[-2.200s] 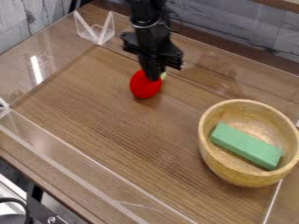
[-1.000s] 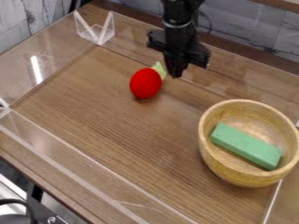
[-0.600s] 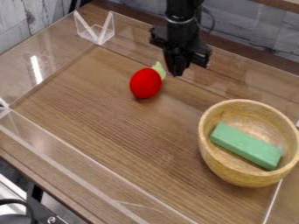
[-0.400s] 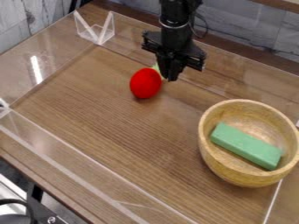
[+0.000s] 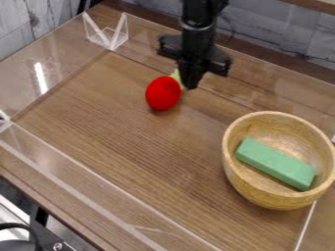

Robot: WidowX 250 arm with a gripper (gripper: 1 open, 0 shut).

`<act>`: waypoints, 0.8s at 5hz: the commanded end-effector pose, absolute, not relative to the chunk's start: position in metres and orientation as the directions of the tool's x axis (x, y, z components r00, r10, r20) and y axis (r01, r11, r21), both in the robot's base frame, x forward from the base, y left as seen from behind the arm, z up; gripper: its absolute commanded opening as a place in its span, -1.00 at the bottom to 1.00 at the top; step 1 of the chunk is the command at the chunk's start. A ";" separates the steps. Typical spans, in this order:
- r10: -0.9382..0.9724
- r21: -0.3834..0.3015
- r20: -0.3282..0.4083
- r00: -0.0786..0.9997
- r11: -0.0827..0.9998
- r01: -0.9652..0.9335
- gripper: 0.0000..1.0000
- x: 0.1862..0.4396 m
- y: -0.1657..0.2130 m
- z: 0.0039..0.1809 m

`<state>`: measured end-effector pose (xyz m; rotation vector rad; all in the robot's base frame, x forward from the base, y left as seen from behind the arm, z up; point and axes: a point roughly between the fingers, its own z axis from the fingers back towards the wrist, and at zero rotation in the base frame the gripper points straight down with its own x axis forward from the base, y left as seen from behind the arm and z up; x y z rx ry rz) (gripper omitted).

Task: Move the red fruit to the right side of the table

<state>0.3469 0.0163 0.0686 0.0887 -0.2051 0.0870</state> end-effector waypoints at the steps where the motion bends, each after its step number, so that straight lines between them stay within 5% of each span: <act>1: 0.100 0.069 0.279 0.955 0.990 -0.124 -1.00 0.362 0.013 0.098; 2: 0.156 0.080 0.261 0.953 0.980 -0.183 1.00 0.352 0.019 0.088; 4: 0.324 0.104 0.235 0.917 0.929 -0.355 1.00 0.346 0.040 0.069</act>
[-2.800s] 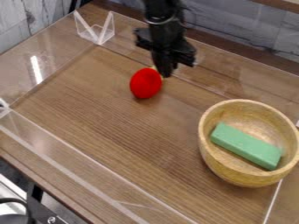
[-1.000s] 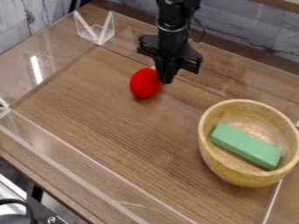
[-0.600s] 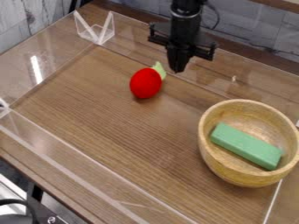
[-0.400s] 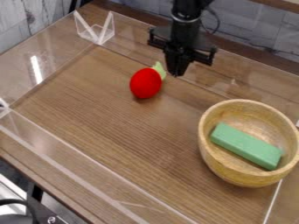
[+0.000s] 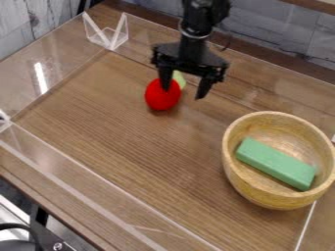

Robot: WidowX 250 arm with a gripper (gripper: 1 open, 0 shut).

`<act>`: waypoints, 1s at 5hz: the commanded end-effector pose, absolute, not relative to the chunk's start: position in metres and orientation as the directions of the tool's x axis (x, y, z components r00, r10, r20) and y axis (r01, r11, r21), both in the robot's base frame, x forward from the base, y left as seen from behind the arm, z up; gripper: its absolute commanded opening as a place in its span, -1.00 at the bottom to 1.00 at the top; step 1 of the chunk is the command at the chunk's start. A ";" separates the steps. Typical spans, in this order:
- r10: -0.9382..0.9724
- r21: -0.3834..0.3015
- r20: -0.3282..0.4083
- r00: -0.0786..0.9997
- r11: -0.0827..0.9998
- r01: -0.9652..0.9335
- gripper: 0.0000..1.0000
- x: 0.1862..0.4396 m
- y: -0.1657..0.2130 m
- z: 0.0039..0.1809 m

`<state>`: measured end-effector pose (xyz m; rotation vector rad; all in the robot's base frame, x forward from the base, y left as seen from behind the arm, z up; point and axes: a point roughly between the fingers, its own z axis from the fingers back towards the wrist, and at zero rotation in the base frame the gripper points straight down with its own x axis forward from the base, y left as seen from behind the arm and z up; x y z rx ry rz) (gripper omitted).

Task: Move the red fruit to the right side of the table

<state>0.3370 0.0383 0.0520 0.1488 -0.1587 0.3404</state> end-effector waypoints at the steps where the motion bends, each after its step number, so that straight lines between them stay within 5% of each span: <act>1: 0.426 0.113 0.226 0.876 0.882 -0.458 1.00 0.347 0.051 0.060; 2: 0.466 0.125 0.211 0.859 0.859 -0.497 1.00 0.346 0.054 0.050; 3: 0.479 0.131 0.203 0.854 0.851 -0.509 -1.00 0.346 0.057 0.037; 4: 0.486 0.131 0.203 0.850 0.847 -0.515 -1.00 0.347 0.059 0.030; 5: 0.475 0.103 0.229 0.850 0.856 -0.506 -1.00 0.352 0.051 0.045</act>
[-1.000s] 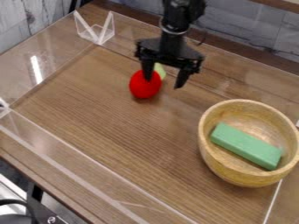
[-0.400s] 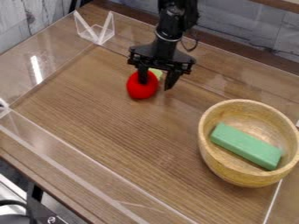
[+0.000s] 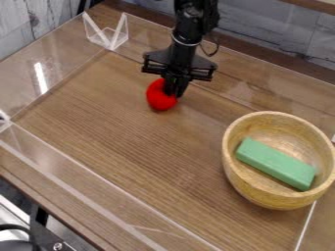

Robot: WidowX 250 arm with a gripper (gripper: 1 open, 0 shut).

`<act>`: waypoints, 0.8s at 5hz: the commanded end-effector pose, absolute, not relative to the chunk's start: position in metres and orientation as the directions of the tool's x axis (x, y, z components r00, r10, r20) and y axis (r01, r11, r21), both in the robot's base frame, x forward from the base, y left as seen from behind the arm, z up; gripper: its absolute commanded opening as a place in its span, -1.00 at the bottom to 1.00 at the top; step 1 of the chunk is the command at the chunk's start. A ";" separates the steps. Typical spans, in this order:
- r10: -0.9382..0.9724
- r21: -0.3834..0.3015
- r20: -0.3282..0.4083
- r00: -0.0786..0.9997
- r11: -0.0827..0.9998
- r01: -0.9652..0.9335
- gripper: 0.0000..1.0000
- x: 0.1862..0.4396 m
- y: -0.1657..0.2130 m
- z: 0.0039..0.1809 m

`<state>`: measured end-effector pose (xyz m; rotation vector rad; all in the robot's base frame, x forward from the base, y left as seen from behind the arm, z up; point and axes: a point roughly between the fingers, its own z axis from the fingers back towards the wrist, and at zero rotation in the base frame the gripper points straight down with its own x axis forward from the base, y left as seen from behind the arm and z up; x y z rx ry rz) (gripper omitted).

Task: Move the red fruit to the right side of the table

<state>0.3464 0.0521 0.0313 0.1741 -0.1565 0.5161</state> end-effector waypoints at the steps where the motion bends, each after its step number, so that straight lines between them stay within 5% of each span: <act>1: 0.469 0.068 0.270 0.841 0.862 -0.503 -1.00 0.364 0.036 0.071; 2: 0.433 0.027 0.312 0.846 0.885 -0.464 -1.00 0.376 0.014 0.096; 4: 0.350 -0.024 0.339 0.873 0.931 -0.364 -1.00 0.371 -0.042 0.097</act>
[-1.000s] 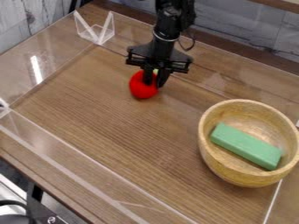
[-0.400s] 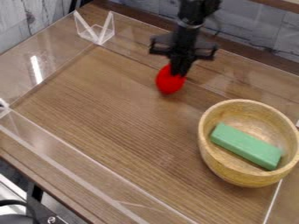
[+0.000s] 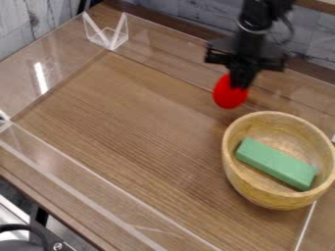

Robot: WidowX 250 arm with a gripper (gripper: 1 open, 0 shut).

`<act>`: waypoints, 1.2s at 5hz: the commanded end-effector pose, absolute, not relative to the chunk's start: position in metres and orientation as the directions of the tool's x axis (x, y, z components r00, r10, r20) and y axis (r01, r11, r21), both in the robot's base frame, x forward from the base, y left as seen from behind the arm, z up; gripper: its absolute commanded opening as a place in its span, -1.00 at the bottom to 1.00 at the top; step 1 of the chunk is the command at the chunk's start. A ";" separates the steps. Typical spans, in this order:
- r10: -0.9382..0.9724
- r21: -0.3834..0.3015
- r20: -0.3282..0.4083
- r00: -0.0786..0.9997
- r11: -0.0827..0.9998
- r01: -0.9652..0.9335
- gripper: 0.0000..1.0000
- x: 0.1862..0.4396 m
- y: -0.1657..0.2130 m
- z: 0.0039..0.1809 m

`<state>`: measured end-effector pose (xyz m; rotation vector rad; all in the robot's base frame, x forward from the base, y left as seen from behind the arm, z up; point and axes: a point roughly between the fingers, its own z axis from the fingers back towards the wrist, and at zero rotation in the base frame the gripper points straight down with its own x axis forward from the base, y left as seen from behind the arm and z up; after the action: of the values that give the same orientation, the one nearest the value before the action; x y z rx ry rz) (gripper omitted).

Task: Move the red fruit to the right side of the table

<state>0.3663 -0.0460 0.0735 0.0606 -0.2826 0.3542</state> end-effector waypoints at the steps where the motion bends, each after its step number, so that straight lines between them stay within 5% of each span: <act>1: 0.246 -0.037 0.335 0.910 0.968 -0.249 -1.00 0.373 -0.065 0.096; 6: 0.010 -0.027 0.307 0.952 1.000 -0.002 -1.00 0.373 -0.075 0.079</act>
<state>0.3649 -0.0754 0.0613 -0.0175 -0.2595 0.0100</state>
